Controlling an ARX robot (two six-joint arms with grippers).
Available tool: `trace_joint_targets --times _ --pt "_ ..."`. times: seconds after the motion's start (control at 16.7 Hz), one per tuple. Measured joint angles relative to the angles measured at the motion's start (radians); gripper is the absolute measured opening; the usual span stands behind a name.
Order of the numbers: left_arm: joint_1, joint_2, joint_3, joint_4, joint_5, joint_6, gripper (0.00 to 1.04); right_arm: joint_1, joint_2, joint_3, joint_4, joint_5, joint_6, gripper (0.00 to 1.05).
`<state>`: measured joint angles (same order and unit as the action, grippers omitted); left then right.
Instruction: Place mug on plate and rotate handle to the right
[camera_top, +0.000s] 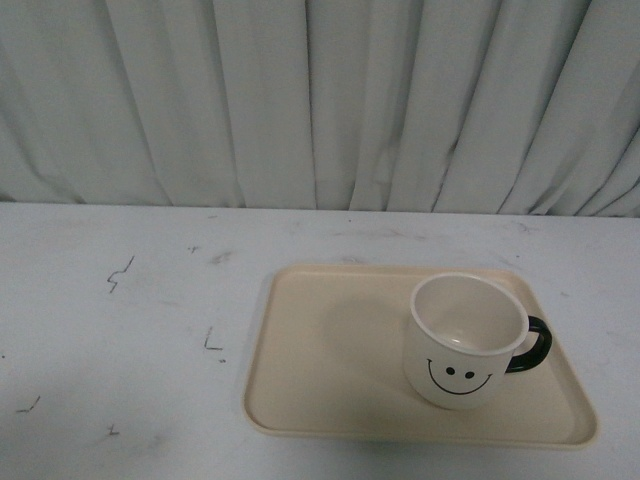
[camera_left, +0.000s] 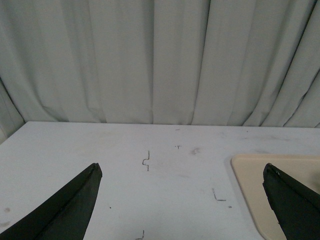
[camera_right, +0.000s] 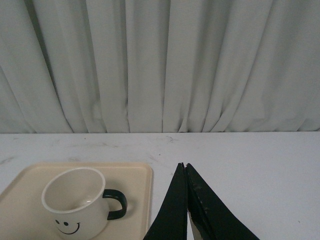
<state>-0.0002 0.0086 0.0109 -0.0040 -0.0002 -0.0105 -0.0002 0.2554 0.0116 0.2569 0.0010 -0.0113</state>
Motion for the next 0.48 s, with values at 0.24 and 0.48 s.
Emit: trace_joint_targets --times 0.24,0.48 --pt "0.000 0.000 0.000 0.000 0.000 0.000 0.98 0.000 -0.064 0.000 -0.064 0.000 0.000 0.02" --pt "0.000 0.000 0.000 0.000 -0.001 0.000 0.98 0.000 -0.246 0.000 -0.259 -0.001 0.000 0.02"
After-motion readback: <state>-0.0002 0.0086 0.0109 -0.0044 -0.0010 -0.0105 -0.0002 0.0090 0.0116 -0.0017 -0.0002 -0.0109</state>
